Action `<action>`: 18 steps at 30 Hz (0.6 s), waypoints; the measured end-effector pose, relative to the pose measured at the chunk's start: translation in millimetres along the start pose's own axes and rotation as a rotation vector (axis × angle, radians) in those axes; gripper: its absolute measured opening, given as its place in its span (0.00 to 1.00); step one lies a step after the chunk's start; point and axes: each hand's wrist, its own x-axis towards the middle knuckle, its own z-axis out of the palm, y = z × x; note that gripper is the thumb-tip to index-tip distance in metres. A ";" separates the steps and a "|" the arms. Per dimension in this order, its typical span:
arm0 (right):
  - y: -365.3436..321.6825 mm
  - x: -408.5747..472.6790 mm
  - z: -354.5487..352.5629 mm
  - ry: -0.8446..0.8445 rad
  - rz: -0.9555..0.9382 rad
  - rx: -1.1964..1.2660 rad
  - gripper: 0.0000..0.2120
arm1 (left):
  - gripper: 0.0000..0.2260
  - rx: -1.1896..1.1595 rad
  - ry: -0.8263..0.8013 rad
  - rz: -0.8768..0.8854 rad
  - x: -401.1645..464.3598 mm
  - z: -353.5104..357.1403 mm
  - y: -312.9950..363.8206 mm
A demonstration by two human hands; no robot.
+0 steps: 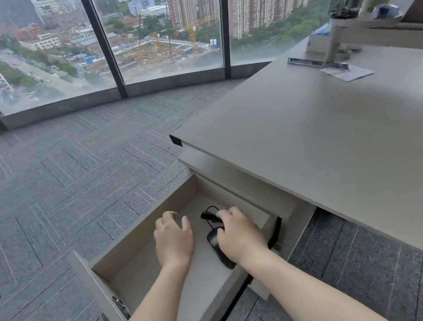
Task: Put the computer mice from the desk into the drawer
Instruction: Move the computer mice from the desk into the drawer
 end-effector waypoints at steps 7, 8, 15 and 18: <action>53.9 -106.6 -137.6 0.497 -0.074 0.206 0.13 | 0.12 -0.296 -0.097 0.394 -87.5 7.6 144.3; 69.7 -124.8 -157.7 0.567 -0.049 0.221 0.13 | 0.12 -0.315 -0.124 0.436 -108.2 15.1 165.2; 214.8 -254.2 -264.8 1.009 0.248 0.207 0.11 | 0.12 -0.341 -0.427 0.715 -267.2 87.8 273.4; 277.5 -296.8 -284.1 1.095 0.412 0.114 0.12 | 0.20 -0.261 -0.613 0.781 -316.6 118.8 303.6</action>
